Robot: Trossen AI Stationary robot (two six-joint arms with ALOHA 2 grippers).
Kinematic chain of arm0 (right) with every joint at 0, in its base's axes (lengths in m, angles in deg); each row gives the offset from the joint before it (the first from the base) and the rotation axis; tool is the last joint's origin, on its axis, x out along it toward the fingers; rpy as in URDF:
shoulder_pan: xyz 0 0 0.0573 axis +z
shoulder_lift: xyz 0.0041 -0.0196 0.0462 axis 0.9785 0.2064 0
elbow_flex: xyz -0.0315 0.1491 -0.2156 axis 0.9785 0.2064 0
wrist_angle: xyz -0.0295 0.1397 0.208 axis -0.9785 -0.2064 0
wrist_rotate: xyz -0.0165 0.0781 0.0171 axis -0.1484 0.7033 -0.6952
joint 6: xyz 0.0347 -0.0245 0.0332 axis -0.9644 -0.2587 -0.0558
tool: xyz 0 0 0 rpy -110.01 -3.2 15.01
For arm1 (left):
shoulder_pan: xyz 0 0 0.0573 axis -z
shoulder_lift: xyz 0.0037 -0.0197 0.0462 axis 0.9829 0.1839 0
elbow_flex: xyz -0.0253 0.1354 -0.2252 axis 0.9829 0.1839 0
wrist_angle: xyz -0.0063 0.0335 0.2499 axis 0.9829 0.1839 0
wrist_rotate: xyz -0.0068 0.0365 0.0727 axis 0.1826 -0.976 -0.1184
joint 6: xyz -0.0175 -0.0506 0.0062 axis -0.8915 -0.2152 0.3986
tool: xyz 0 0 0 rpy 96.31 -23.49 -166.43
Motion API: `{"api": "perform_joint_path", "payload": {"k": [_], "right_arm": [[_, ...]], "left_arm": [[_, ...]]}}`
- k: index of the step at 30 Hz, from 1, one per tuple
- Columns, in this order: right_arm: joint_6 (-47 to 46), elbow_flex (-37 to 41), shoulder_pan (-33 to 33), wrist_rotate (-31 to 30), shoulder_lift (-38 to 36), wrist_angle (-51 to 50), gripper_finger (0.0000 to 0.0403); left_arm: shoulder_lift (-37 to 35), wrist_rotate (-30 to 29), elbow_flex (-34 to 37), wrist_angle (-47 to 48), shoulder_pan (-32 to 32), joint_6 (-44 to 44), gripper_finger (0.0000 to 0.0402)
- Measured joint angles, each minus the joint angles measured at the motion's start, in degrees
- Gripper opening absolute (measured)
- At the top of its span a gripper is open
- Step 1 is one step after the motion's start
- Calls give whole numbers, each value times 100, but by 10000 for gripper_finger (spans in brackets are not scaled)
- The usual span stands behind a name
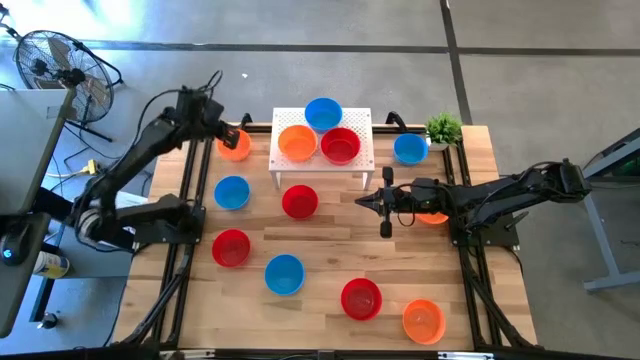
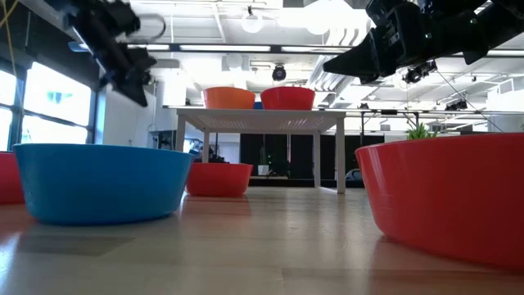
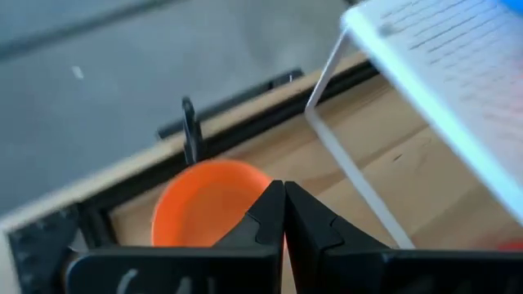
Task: Pick & Place Mini bowls
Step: Stack the orange bowl on the orange bowl on the shelf
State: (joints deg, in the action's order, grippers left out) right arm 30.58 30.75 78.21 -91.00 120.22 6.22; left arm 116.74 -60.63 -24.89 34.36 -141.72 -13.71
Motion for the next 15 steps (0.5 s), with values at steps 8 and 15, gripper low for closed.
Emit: {"api": "perform_joint_path", "payload": {"k": [8, 15], "right_arm": [[-8, -2, 0, 3, 2, 28, 3], [-21, -2, 0, 4, 2, 31, 2]], "left_arm": [[1319, 559, -2, -35, -331, 152, 63], [1602, 662, 18, 507, 205, 773, 145]]}}
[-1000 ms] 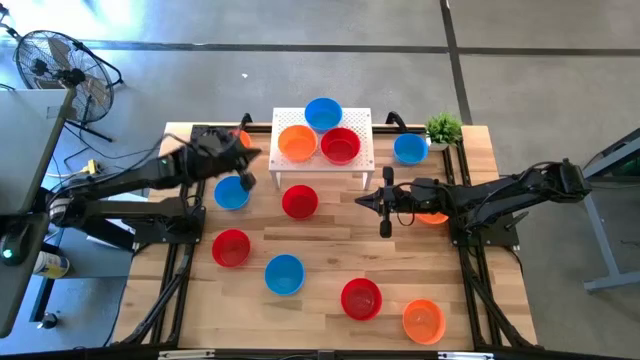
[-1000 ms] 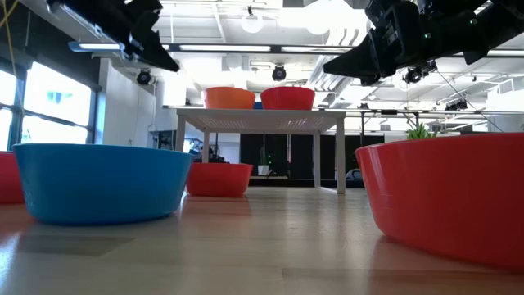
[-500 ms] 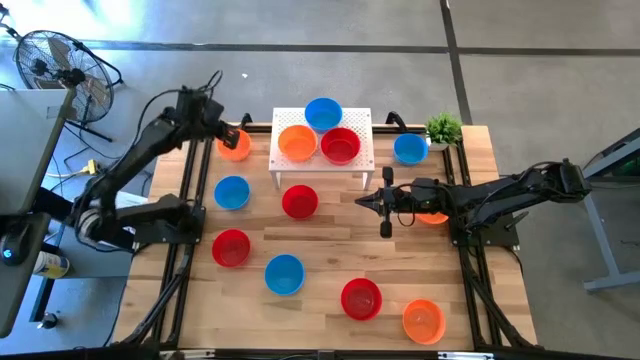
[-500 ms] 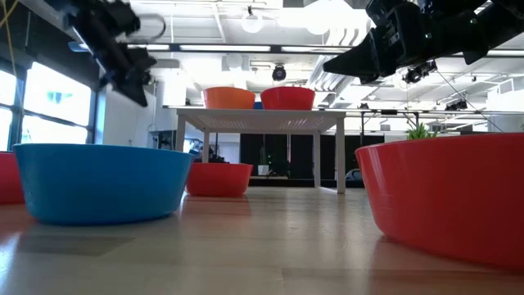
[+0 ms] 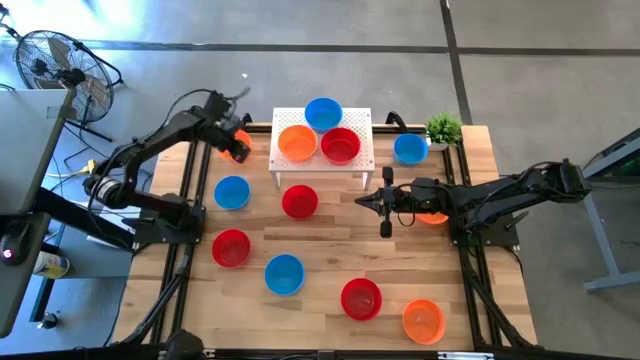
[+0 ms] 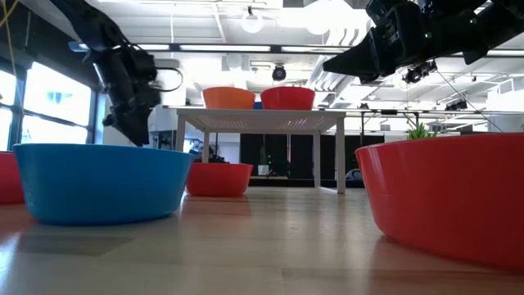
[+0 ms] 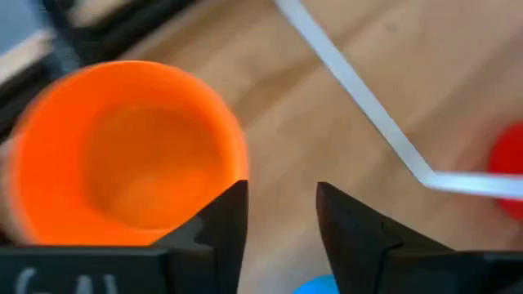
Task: Pick & Place Mini bowls
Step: Stack the orange bowl on the orange bowl on the shelf
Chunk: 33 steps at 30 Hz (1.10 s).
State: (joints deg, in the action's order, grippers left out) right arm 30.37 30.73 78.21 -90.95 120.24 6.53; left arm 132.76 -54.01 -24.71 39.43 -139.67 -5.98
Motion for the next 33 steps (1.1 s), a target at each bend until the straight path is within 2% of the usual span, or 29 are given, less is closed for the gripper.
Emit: {"api": "perform_joint_path", "payload": {"k": [9, 14, 20, 24, 29, 33], "right_arm": [[63, 0, 0, 0, 0, -2, 3], [172, 0, 0, 0, 0, -2, 4], [176, 0, 0, 0, 0, -2, 3], [176, 0, 0, 0, 0, -4, 5], [176, -2, 0, 0, 0, -12, 1], [176, -2, 0, 0, 0, -24, 2]], "left_arm": [[70, -1165, 353, -480, 712, -200, 156], [283, -1211, 483, -707, 700, -215, 156], [814, -1543, 539, -999, 702, -206, 152], [1011, -1703, 539, -1047, 704, -202, 110], [961, -1788, 539, -976, 705, -153, 16], [583, -1944, 539, -691, 704, -162, 12]]}}
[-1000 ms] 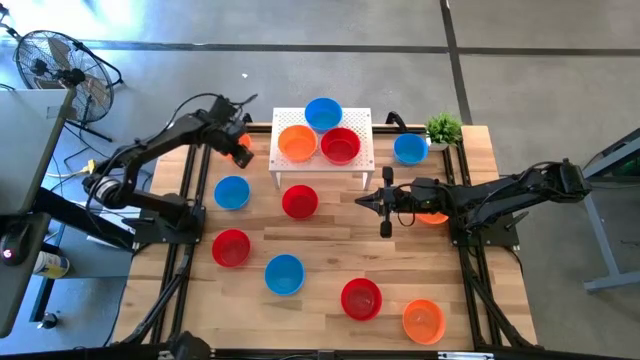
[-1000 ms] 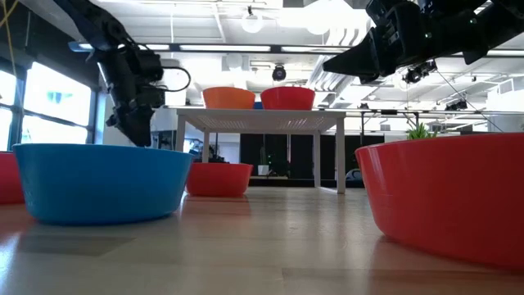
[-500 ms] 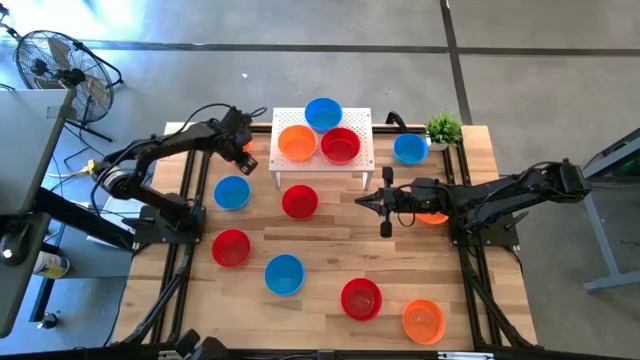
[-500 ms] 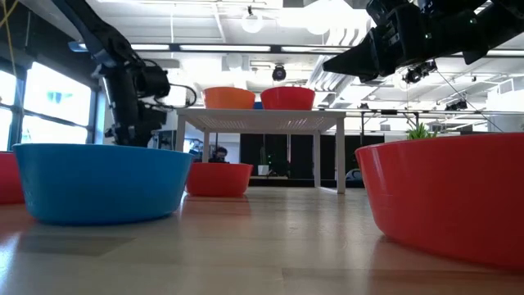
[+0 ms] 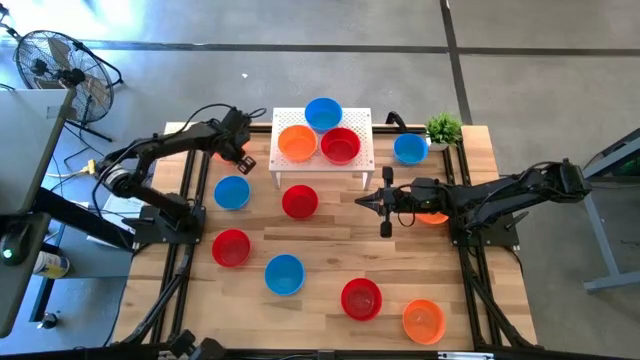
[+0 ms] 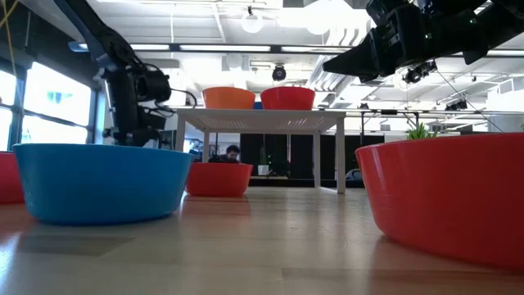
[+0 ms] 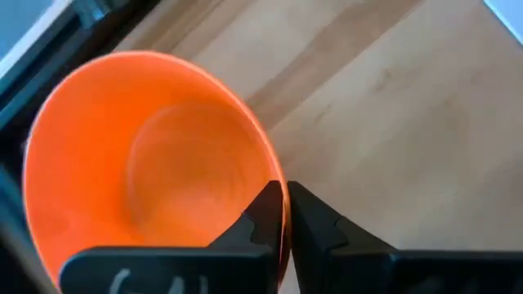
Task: Pick & Place Mini bowls
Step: Stack the orange bowl on the orange bowl on the shelf
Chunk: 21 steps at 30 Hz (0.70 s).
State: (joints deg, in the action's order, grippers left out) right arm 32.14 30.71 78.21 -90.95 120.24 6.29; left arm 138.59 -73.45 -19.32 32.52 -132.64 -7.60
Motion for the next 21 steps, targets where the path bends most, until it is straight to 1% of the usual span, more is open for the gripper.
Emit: {"api": "perform_joint_path", "payload": {"k": [2, 5, 9, 13, 16, 21], "right_arm": [[0, 0, 0, 0, 0, 1, 2], [0, 0, 0, 0, 0, -1, 1], [0, 0, 0, 0, 0, -2, 1], [0, 0, 0, 0, 0, -2, 2], [0, -2, 0, 0, 0, 0, 1], [0, -2, -2, 0, 0, 0, 2]], "left_arm": [[-340, -8, -13, 211, 0, -2, 5], [-893, 9, -118, 583, 0, -39, 6], [-1689, 23, -408, 1050, 0, -61, 3], [-2295, 366, -935, 1604, 0, 15, 2], [-2395, 647, -1605, 2084, 2, 217, 2], [-2168, 854, -2972, 2615, 54, 665, 1]]}}
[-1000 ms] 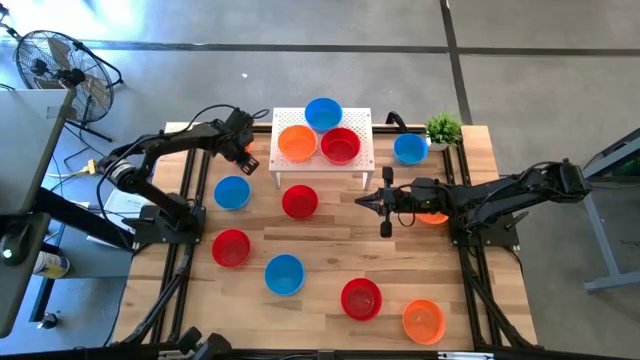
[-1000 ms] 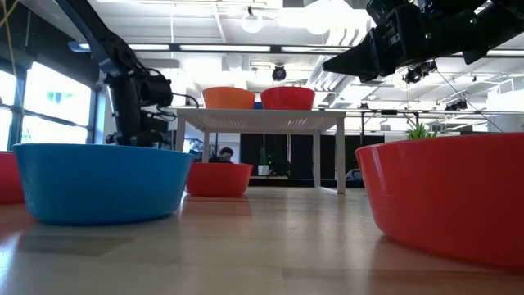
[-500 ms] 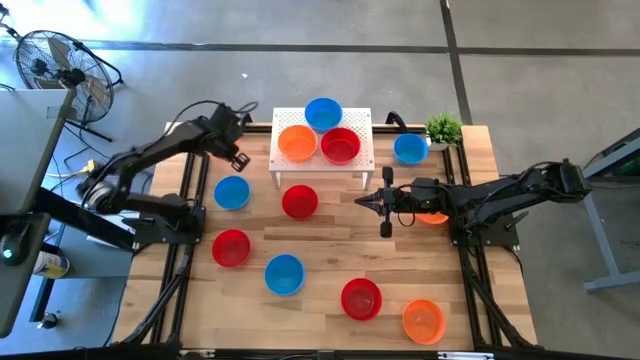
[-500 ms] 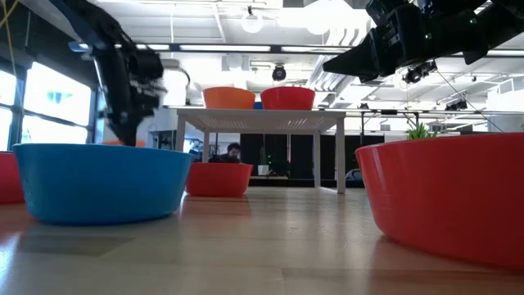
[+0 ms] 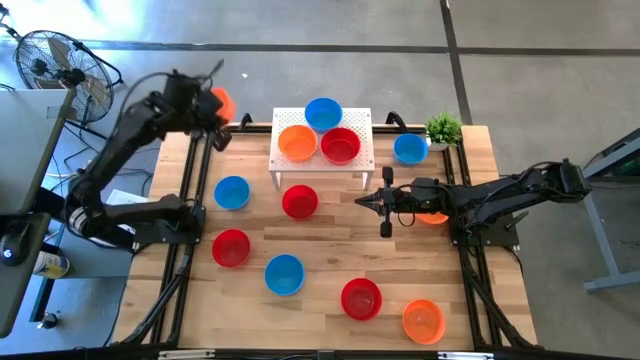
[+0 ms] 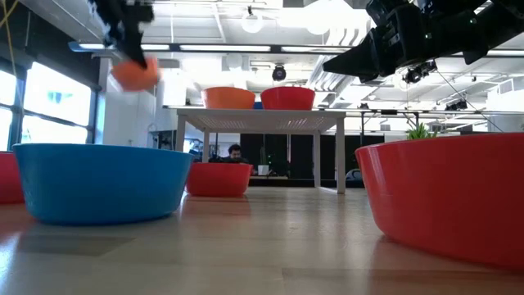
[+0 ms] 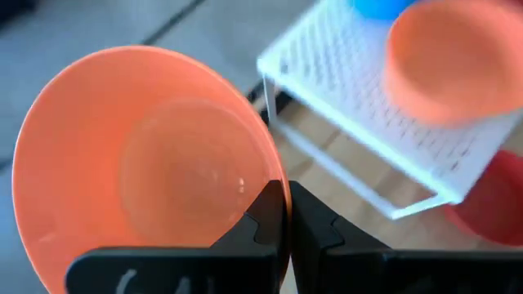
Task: Pick & Place Mini bowls
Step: Stack the orange bowl on the orange bowl on the shelf
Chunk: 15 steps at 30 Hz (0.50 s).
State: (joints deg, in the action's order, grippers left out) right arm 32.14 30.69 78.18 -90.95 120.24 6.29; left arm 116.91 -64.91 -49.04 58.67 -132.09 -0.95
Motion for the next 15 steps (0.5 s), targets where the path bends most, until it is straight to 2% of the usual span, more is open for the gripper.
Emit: {"api": "perform_joint_path", "payload": {"k": [8, 15], "right_arm": [[61, 0, -7, 0, 0, 0, 1], [63, 0, -4, 0, 2, -22, 0]], "left_arm": [[814, 165, -1802, 293, 1054, 397, 1], [1633, 90, -2501, 420, 2201, 918, 0]]}}
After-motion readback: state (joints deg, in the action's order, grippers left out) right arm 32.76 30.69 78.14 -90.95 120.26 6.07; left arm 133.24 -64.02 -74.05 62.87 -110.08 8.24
